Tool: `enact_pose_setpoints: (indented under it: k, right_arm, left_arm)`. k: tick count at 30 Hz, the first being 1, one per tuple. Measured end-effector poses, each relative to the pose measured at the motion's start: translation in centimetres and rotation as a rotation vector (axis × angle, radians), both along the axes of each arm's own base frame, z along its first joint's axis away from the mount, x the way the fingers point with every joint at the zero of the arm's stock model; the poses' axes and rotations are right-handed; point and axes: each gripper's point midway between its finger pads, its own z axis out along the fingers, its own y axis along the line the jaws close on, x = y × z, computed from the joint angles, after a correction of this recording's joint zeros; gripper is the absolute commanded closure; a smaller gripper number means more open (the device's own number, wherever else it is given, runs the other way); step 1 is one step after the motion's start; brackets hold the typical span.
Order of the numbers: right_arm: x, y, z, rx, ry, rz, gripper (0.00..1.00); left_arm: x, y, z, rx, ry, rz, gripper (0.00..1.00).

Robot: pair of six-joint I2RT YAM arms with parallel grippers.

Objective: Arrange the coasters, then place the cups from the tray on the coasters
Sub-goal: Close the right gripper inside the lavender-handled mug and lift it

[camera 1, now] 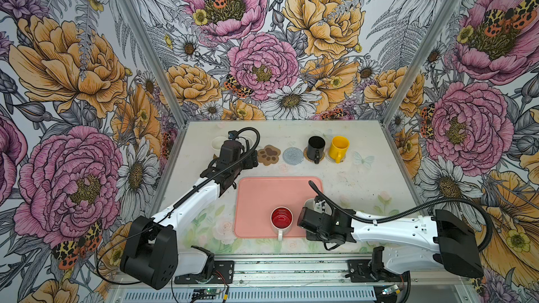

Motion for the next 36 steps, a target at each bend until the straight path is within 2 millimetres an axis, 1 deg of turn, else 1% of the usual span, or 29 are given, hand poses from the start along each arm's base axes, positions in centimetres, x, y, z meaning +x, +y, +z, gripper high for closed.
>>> enact_pose_setpoints:
  k: [5,9,19,25,27,36]
  right_arm:
    - [0.3,0.3,0.6,0.003,-0.012,0.017,1.0]
    - [0.4,0.3,0.6,-0.001,-0.012,0.025,1.0]
    - [0.5,0.2,-0.7,-0.058,0.002,0.029,1.0]
    - [0.8,0.2,-1.0,-0.082,-0.007,0.035,0.84]
    - [0.8,0.2,-1.0,-0.086,-0.008,0.036,0.81]
    - [0.9,0.2,-1.0,-0.092,-0.014,0.043,0.72]
  left_arm:
    - [0.0,0.2,0.0,0.0,0.002,0.005,0.15]
    - [0.1,0.2,0.0,0.001,0.003,0.005,0.15]
    - [0.0,0.2,0.0,0.003,0.003,0.003,0.15]
    - [0.0,0.2,0.0,0.003,0.003,0.003,0.15]
    - [0.0,0.2,0.0,0.003,0.003,0.003,0.15]
    - [0.0,0.2,0.0,0.003,0.004,0.003,0.15]
